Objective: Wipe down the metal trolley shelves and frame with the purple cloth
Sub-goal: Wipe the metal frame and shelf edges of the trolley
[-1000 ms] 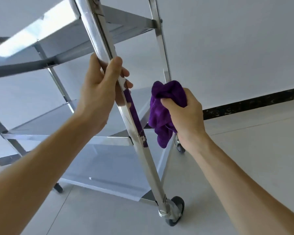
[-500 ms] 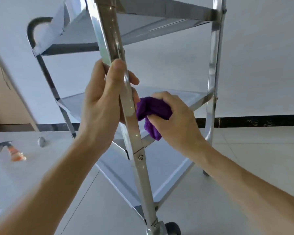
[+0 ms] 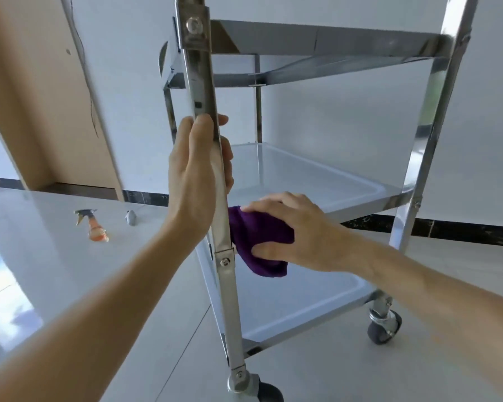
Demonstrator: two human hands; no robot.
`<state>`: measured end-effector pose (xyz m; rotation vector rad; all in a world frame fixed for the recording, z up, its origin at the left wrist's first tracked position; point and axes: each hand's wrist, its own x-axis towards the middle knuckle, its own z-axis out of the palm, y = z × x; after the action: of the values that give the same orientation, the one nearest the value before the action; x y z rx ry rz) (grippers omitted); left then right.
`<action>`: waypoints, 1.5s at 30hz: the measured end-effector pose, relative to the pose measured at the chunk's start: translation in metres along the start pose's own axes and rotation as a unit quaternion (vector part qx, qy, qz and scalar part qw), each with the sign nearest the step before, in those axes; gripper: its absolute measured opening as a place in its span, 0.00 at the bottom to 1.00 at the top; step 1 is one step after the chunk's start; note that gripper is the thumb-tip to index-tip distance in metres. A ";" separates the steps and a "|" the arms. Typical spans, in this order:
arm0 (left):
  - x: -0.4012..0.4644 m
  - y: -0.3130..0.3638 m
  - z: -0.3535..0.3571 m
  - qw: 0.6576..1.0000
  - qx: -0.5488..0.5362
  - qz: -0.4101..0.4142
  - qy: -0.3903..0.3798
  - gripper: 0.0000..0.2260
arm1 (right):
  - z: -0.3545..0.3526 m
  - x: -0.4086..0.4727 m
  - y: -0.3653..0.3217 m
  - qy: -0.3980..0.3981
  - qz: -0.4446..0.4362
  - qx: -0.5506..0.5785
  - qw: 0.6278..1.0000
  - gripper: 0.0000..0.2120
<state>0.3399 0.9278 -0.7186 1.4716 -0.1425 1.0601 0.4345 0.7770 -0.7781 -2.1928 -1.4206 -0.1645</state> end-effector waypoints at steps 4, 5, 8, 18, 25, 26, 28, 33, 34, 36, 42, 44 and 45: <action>0.004 -0.001 -0.029 0.996 0.050 0.029 0.064 0.14 | 0.053 0.024 -0.026 0.081 -0.063 -0.136 0.985 0.31; 0.006 -0.001 -0.037 0.995 0.063 0.032 0.073 0.14 | 0.060 0.030 -0.031 0.100 -0.076 -0.158 0.979 0.31; 0.010 -0.001 -0.055 0.992 0.093 0.023 0.086 0.11 | 0.069 0.044 -0.034 0.112 -0.121 -0.174 0.971 0.29; 0.018 -0.018 -0.066 0.965 0.217 0.095 0.116 0.17 | 0.019 0.014 0.057 0.134 -0.062 -0.150 0.978 0.30; 0.019 -0.023 -0.061 0.953 0.243 0.123 0.136 0.18 | 0.091 0.063 -0.038 0.173 -0.136 -0.168 0.961 0.31; 0.020 -0.023 -0.064 0.951 0.248 0.126 0.136 0.18 | 0.094 0.067 -0.040 0.172 -0.144 -0.171 0.959 0.30; 0.023 -0.023 -0.070 0.948 0.260 0.128 0.132 0.20 | 0.087 0.067 -0.029 0.160 -0.172 -0.184 0.955 0.29; 0.031 -0.028 -0.085 0.942 0.281 0.134 0.125 0.24 | 0.039 0.045 0.048 0.142 -0.152 -0.181 0.961 0.29; 0.032 -0.028 -0.086 0.943 0.280 0.134 0.124 0.24 | 0.029 0.038 0.064 0.129 -0.133 -0.181 0.966 0.30; 0.031 -0.029 -0.084 0.947 0.272 0.124 0.120 0.24 | 0.012 0.024 0.091 0.113 -0.088 -0.172 0.975 0.32; 0.032 -0.031 -0.073 0.955 0.242 0.101 0.139 0.23 | 0.027 0.029 0.073 0.177 -0.081 -0.161 0.968 0.32; 0.032 -0.032 -0.073 0.954 0.246 0.100 0.141 0.24 | 0.046 0.046 0.038 0.164 -0.126 -0.153 0.966 0.31; 0.033 -0.032 -0.074 0.952 0.253 0.102 0.141 0.24 | 0.057 0.055 0.020 0.153 -0.146 -0.154 0.965 0.30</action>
<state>0.3415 1.0134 -0.7334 1.7627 0.2028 1.5440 0.4665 0.8430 -0.8135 -2.0578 -1.6105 -0.8418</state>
